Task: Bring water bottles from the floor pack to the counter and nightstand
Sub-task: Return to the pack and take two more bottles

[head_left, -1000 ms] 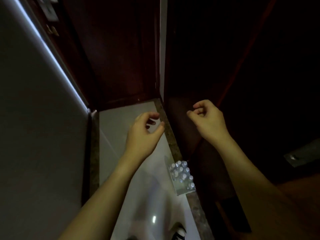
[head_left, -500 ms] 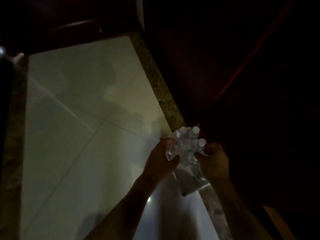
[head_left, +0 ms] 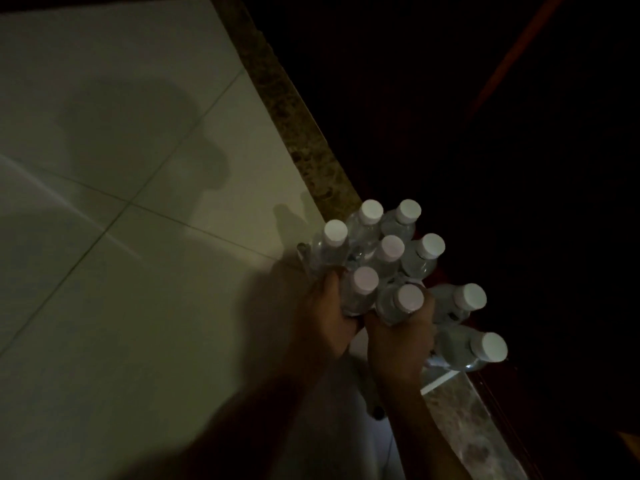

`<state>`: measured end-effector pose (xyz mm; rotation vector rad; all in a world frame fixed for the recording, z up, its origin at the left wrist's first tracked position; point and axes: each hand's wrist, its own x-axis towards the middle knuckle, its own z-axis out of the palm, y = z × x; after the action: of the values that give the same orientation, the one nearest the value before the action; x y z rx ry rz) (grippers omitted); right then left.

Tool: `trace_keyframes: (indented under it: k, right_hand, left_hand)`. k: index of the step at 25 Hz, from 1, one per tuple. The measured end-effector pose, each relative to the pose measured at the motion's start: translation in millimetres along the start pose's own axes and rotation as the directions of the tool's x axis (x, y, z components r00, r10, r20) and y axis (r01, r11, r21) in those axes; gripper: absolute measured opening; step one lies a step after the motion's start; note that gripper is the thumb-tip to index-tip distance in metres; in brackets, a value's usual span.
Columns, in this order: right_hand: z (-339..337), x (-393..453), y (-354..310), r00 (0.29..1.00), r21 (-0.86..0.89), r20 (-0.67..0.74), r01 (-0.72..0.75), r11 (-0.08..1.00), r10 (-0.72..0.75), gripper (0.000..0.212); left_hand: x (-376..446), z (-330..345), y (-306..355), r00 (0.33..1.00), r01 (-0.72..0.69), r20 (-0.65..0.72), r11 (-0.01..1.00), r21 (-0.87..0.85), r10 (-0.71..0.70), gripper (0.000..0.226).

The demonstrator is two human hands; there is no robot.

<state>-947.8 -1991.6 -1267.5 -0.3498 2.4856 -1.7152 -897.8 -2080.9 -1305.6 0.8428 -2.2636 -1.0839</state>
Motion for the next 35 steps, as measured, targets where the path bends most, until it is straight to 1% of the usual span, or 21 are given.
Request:
trace_keyframes:
  k: [2, 4, 5, 8, 9, 11, 12, 14, 15, 17, 19, 20, 21, 23, 25, 27, 29, 31, 32, 33, 35]
  right_hand:
    - [3, 6, 11, 0.998, 0.03, 0.026, -0.062, 0.998, 0.061, 0.041]
    - [2, 13, 20, 0.993, 0.085, 0.059, -0.105, 0.991, 0.1, 0.049]
    - [1, 16, 24, 0.992, 0.097, 0.069, -0.111, 0.989, 0.104, 0.051]
    - [-2, 15, 29, 0.991, 0.101, 0.109, -0.084, 0.991, 0.073, 0.037]
    - [-3, 12, 28, 0.992, 0.107, 0.112, -0.07, 0.992, 0.058, 0.036]
    - [-2, 8, 28, 0.994, 0.123, 0.099, -0.063, 0.99, 0.051, 0.042]
    - [0, 5, 30, 0.994, 0.158, 0.092, -0.075, 0.985, 0.061, 0.046]
    - [2, 3, 30, 0.992, 0.229, 0.088, -0.112, 0.967, 0.094, 0.055]
    - [4, 5, 30, 0.99, 0.232, 0.082, -0.131, 0.964, 0.115, 0.056]
    - [6, 11, 26, 0.985, 0.213, 0.071, -0.169, 0.962, 0.157, 0.054]
    - [-1, 18, 5, 0.973, 0.188, 0.108, -0.219, 0.957, 0.202, 0.05]
    - [-8, 19, -14, 0.966, 0.176, 0.12, -0.248, 0.952, 0.23, 0.048]
    - [-16, 21, -40, 0.961, 0.188, 0.126, -0.268, 0.945, 0.248, 0.049]
    - [-38, 23, -114, 0.962, 0.301, 0.165, -0.261, 0.917, 0.219, 0.059]
    - [-65, 33, -209, 0.964, 0.399, 0.207, -0.241, 0.885, 0.169, 0.065]
    - [-93, 48, -324, 0.962, 0.495, 0.26, -0.202, 0.845, 0.077, 0.06]
    - [-133, 73, -471, 0.95, 0.565, 0.307, -0.137, 0.814, -0.053, 0.055]
    - [-173, 98, -616, 0.922, 0.581, 0.333, -0.036, 0.813, -0.197, 0.052]
    - [-193, 112, -688, 0.9, 0.599, 0.351, -0.003, 0.801, -0.259, 0.053]
    - [-215, 120, -758, 0.891, 0.617, 0.354, 0.006, 0.787, -0.285, 0.055]
    - [-266, 128, -905, 0.884, 0.675, 0.313, 0.051, 0.736, -0.348, 0.055]
  left_hand:
    - [-2, 6, -4, 0.998, -0.017, -0.053, 1.0, -0.004, 0.016, 0.038]
    - [-4, 14, -10, 0.997, -0.018, -0.076, 1.0, -0.001, 0.017, 0.035]
    - [-4, 16, -12, 0.996, -0.021, -0.09, 1.0, -0.004, 0.021, 0.039]
    - [-5, 8, -8, 0.995, -0.041, -0.099, 0.995, -0.094, 0.031, 0.058]
    - [-7, 5, -7, 0.995, -0.043, -0.091, 0.99, -0.133, 0.031, 0.064]
    - [-8, 2, -6, 0.999, 0.031, -0.001, 0.976, -0.216, -0.032, 0.074]
    - [-6, 3, -7, 0.995, 0.08, 0.076, 0.974, -0.214, -0.065, 0.073]
    - [-3, 9, -9, 0.988, 0.103, 0.127, 0.986, -0.129, -0.087, 0.054]
    - [1, 9, -7, 0.982, 0.137, 0.149, 0.98, -0.146, -0.115, 0.045]
    - [5, 1, 2, 0.96, 0.231, 0.214, 0.945, -0.233, -0.182, 0.042]
    - [11, -17, 25, 0.956, 0.267, 0.205, 0.916, -0.3, -0.211, 0.043]
    - [15, -33, 45, 0.949, 0.302, 0.202, 0.882, -0.362, -0.242, 0.041]
    - [18, -52, 68, 0.95, 0.306, 0.188, 0.868, -0.39, -0.249, 0.042]
    - [33, -107, 130, 0.96, 0.278, 0.15, 0.865, -0.418, -0.237, 0.061]
    - [57, -168, 199, 0.965, 0.26, 0.108, 0.854, -0.45, -0.237, 0.067]
    - [89, -240, 284, 0.976, 0.209, 0.053, 0.856, -0.473, -0.21, 0.066]
    - [132, -332, 394, 0.989, 0.113, -0.035, 0.881, -0.459, -0.146, 0.061]
    - [173, -423, 510, 0.993, 0.003, -0.101, 0.864, -0.503, -0.062, 0.057]
    - [193, -467, 571, 0.992, -0.035, -0.119, 0.847, -0.531, -0.034, 0.059]
    - [208, -510, 629, 0.99, -0.059, -0.142, 0.835, -0.547, -0.022, 0.062]
    - [234, -597, 749, 0.968, -0.163, -0.251, 0.837, -0.522, 0.032, 0.064]
